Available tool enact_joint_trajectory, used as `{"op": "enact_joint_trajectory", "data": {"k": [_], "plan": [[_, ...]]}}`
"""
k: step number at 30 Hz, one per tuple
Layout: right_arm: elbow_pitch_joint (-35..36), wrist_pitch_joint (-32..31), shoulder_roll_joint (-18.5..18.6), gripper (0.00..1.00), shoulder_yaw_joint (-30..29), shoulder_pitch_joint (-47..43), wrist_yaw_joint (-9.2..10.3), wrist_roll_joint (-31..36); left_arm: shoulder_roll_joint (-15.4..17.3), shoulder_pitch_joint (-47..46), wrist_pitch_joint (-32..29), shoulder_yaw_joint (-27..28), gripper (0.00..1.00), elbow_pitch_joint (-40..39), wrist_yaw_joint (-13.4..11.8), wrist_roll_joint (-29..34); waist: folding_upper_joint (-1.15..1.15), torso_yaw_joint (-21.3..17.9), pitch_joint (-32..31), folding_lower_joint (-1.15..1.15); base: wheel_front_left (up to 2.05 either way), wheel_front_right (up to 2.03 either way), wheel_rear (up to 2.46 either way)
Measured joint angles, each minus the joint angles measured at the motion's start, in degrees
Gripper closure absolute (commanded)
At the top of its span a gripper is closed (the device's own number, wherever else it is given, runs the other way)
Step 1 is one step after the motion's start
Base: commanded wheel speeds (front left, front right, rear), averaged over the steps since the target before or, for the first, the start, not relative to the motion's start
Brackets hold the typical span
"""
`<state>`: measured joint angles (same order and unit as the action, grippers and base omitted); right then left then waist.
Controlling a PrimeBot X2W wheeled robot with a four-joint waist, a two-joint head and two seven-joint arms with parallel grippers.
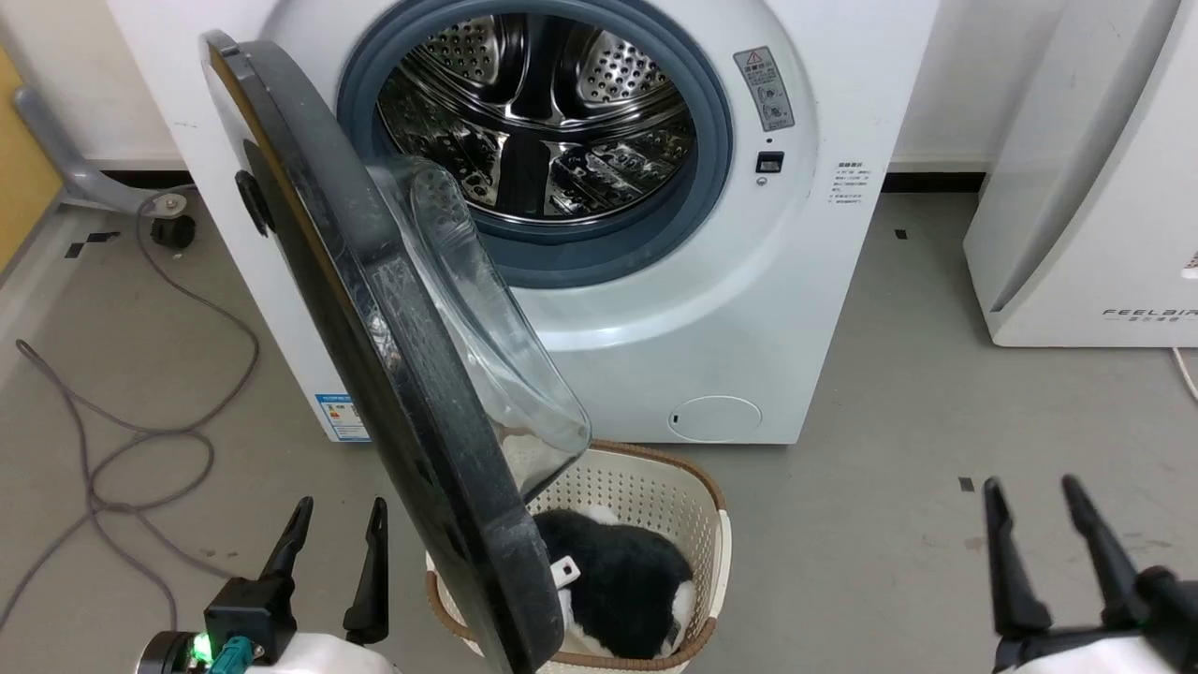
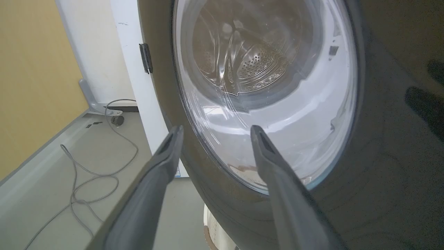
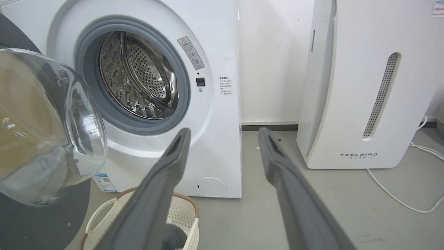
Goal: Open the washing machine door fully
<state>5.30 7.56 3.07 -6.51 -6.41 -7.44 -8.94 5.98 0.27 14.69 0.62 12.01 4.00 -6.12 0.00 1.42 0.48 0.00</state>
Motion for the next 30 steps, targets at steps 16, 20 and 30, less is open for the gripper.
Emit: {"op": "enact_joint_trajectory", "data": {"k": [16, 20, 30], "plan": [[1.01, -2.31, -0.03, 0.00, 0.62, -2.73, 0.00, 0.36, 0.20, 0.00, 0.00, -0.52, 1.00, 0.62, -0.05, 0.07, 0.00, -0.14, 0.15, 0.00, 0.00, 0.00, 0.00], [1.00, -2.48, -0.03, 0.00, 0.57, -2.73, 0.00, 0.38, 0.26, -0.01, 0.00, -0.53, 1.00, -0.37, -0.01, 0.02, 0.00, -0.08, 0.28, 0.00, 0.00, 0.00, 0.00], [0.81, -3.44, -0.03, 0.00, -0.03, -2.94, 0.00, -0.13, 1.65, -0.73, 0.00, 0.04, 1.00, -7.30, 0.03, -0.52, 0.00, 0.66, 0.14, 0.00, 0.00, 0.00, 0.00]]}}
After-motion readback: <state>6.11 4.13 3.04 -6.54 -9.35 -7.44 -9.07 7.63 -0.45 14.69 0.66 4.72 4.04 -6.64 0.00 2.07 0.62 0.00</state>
